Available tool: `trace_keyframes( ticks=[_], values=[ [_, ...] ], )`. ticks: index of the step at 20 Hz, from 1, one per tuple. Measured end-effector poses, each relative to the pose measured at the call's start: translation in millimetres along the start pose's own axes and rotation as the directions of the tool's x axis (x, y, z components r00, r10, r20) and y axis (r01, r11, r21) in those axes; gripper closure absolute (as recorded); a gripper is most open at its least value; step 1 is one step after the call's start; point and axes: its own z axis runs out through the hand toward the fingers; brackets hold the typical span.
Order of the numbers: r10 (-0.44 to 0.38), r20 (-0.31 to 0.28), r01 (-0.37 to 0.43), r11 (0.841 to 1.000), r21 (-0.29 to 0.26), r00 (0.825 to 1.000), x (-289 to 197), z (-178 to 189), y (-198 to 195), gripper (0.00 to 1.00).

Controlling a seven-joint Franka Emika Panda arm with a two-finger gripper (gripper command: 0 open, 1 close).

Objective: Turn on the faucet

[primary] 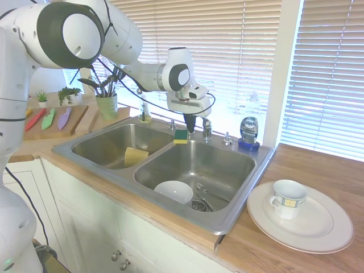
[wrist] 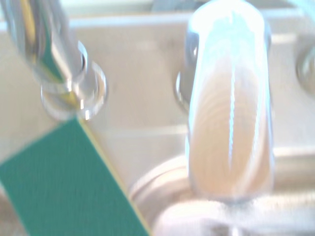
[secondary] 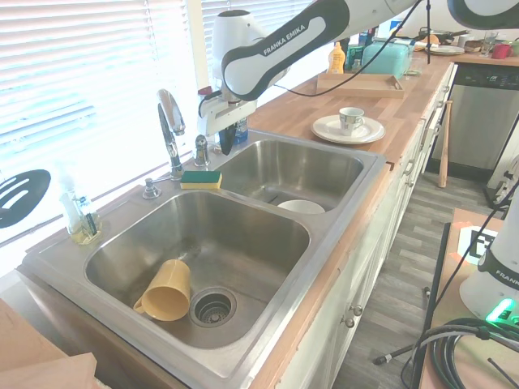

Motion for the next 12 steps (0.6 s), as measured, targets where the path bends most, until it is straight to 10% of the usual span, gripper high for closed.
trace_keyframes(
  ticks=[12],
  values=[
    [0.065,-0.177,-0.041,0.99,0.137,0.982,0,-3,-21,1.0]
  ],
)
